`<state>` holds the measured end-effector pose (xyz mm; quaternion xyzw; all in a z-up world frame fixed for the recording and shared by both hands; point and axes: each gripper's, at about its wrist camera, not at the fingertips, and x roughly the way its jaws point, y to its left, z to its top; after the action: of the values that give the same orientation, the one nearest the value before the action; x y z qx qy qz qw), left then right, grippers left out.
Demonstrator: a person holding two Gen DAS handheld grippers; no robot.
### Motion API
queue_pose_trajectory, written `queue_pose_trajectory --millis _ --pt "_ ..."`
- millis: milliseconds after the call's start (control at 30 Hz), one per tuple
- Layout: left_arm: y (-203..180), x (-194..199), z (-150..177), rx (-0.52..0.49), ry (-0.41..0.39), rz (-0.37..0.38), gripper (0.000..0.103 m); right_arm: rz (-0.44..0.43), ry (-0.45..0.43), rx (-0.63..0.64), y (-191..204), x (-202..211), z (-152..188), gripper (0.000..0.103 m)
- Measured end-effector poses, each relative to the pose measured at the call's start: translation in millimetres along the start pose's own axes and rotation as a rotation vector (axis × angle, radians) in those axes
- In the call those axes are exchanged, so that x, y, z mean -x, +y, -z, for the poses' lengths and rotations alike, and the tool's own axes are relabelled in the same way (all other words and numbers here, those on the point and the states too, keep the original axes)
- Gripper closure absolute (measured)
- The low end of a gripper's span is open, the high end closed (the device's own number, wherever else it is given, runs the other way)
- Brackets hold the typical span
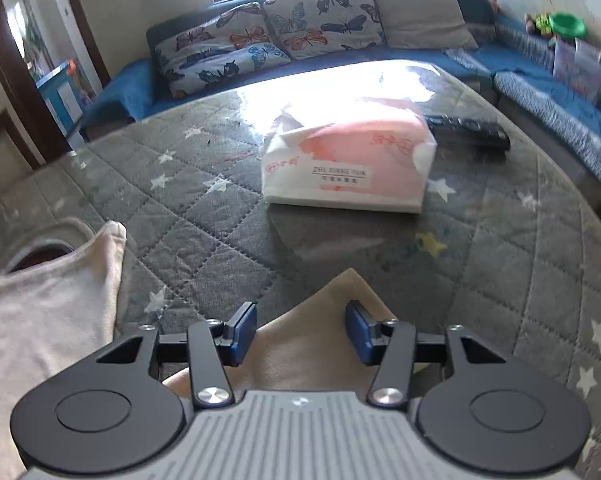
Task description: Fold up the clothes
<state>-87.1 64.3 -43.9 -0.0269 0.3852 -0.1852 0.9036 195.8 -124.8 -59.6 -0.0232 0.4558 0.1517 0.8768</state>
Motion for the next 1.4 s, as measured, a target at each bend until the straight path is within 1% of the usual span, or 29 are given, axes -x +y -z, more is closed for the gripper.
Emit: queue_pose_trajectory --millis 33,67,100,200,233,267,300,333,467,667,833,900,967,1000,1033,1133,1200,1233,1267,1333,1400 --pt "-0.2 -0.1 0.0 -0.001 -0.001 0.003 0.057 0.016 -0.002 0.020 4.7 -0.9 0.3 0.053" --pt "-0.4 -0.2 0.1 -0.003 -0.002 0.005 0.056 0.032 -0.006 0.041 9.2 -1.4 0.5 0.059" --pt "-0.6 -0.2 0.2 -0.004 -0.004 0.007 0.056 0.046 -0.011 0.060 12.6 -1.3 0.6 0.062" --pt "-1.4 0.4 1.3 -0.007 -0.009 0.009 0.055 0.064 -0.030 0.103 17.8 -1.5 0.8 0.079" --pt "-1.5 0.7 1.8 -0.007 -0.011 0.010 0.054 0.071 -0.034 0.112 18.5 -1.4 0.5 0.090" --pt "-1.4 1.0 2.4 -0.006 -0.013 0.011 0.054 0.073 -0.042 0.114 17.9 1.0 0.3 0.095" --pt "-1.5 1.2 2.9 -0.005 -0.015 0.012 0.054 0.067 -0.058 0.109 14.9 6.3 0.0 0.096" --pt "-1.5 1.3 3.3 -0.004 -0.017 0.013 0.054 0.060 -0.075 0.105 12.0 11.7 -0.4 0.099" --pt "-1.9 0.8 4.1 -0.007 -0.022 0.020 0.051 0.035 -0.140 0.087 0.4 33.2 -1.7 0.099" --pt "-0.3 0.1 4.9 -0.015 -0.025 0.033 0.049 0.004 -0.233 0.054 -19.7 64.8 -2.5 0.100" --pt "-0.1 0.6 6.7 -0.021 -0.034 0.044 0.047 0.074 -0.245 -0.047 -67.6 82.0 12.7 0.100" --pt "-0.4 0.7 7.2 -0.025 -0.037 0.048 0.046 0.108 -0.218 -0.072 -81.9 81.7 20.9 0.100" --pt "-0.6 0.6 7.5 -0.029 -0.038 0.051 0.045 0.109 -0.190 -0.081 -86.8 79.7 28.0 0.100" --pt "-0.4 0.6 7.5 -0.029 -0.038 0.052 0.045 0.105 -0.186 -0.083 -85.9 79.4 30.4 0.099" --pt "-0.2 0.6 7.4 -0.028 -0.038 0.053 0.045 0.096 -0.181 -0.087 -84.5 78.7 31.7 0.096" --pt "0.2 0.8 7.5 -0.023 -0.038 0.055 0.044 0.047 -0.172 -0.086 -73.5 75.0 29.9 0.093" --pt "0.4 1.1 7.6 -0.020 -0.039 0.057 0.044 0.019 -0.170 -0.061 -58.5 71.9 26.3 0.088" --pt "0.3 1.0 7.7 -0.019 -0.040 0.058 0.043 0.004 -0.167 -0.054 -50.5 68.7 24.1 0.079" --pt "0.1 1.0 7.8 -0.018 -0.040 0.059 0.042 -0.010 -0.164 -0.046 -42.6 65.5 21.8 0.073" --pt "-0.7 0.8 7.9 -0.017 -0.041 0.061 0.040 -0.035 -0.159 -0.032 -28.7 58.8 18.2 0.072" --pt "-1.6 0.8 8.1 -0.016 -0.042 0.063 0.038 -0.058 -0.148 -0.021 -14.5 49.7 14.4 0.068"
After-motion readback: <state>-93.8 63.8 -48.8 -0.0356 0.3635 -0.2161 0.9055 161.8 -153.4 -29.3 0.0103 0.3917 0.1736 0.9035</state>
